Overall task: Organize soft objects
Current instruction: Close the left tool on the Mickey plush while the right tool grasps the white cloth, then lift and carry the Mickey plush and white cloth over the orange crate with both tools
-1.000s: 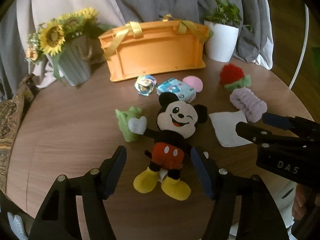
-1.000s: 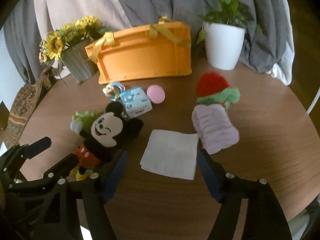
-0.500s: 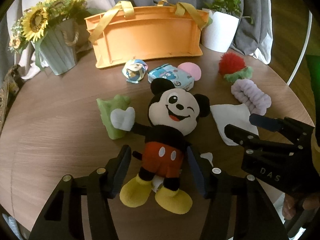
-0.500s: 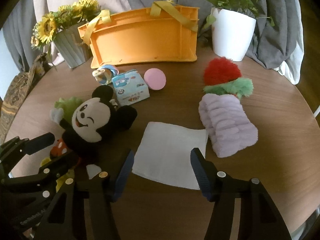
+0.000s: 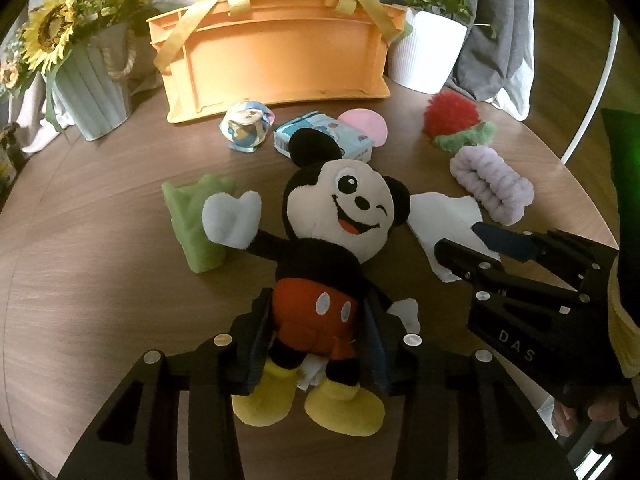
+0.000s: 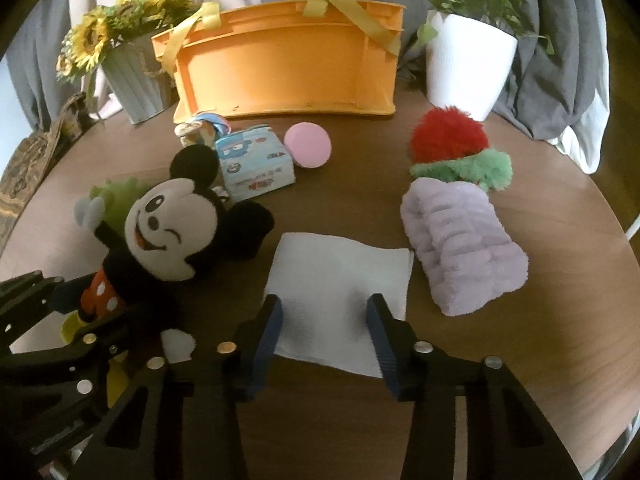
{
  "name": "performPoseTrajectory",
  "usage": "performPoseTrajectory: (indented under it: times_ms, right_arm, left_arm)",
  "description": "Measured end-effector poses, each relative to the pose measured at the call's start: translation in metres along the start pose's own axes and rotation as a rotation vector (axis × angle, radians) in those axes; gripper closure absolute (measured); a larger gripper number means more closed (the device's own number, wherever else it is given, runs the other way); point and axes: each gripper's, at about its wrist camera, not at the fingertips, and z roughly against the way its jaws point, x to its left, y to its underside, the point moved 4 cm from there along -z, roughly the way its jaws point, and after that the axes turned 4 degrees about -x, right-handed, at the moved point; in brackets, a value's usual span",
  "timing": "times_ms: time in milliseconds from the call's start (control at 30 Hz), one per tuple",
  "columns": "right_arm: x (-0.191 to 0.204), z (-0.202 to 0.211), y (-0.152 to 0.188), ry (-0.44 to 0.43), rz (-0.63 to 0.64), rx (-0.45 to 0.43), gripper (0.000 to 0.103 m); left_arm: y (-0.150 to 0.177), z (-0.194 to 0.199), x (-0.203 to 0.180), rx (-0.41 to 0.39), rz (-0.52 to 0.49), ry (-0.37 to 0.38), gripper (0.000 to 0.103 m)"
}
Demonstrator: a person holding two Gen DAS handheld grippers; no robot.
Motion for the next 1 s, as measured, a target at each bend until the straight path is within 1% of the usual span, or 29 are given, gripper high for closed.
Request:
performPoseTrajectory:
  times_ms: [33, 67, 133, 167, 300, 533, 733, 1000]
  right_arm:
    - [0.001, 0.000, 0.000, -0.004, 0.001, 0.002, 0.070]
    - [0.002, 0.000, -0.001, -0.011, 0.000, 0.005, 0.079]
    - [0.004, 0.000, -0.001, -0.018, -0.003, 0.009, 0.089]
    - [0.004, 0.000, -0.001, -0.020, -0.006, 0.011, 0.090]
    - [0.004, 0.003, -0.003, -0.038, -0.023, 0.019, 0.092]
    - [0.005, 0.022, -0.013, -0.044, -0.044, -0.014, 0.092]
    - [0.009, 0.045, -0.035, -0.047, -0.059, -0.073, 0.092]
    - [0.018, 0.078, -0.071, -0.037, -0.061, -0.180, 0.092]
  left_arm:
    - [0.000, 0.000, 0.001, -0.001, 0.005, 0.004, 0.064]
    - [0.000, 0.000, 0.002, -0.001, 0.014, 0.010, 0.064]
    - [0.000, 0.000, 0.003, -0.002, 0.028, 0.017, 0.065]
    - [-0.001, 0.001, 0.004, -0.002, 0.033, 0.020, 0.065]
    - [-0.003, 0.004, 0.004, -0.007, 0.052, 0.035, 0.066]
    - [-0.016, 0.022, 0.005, -0.056, 0.064, 0.045, 0.066]
    - [-0.037, 0.041, 0.010, -0.111, 0.075, 0.054, 0.065]
    - [-0.072, 0.073, 0.021, -0.220, 0.056, 0.058, 0.065]
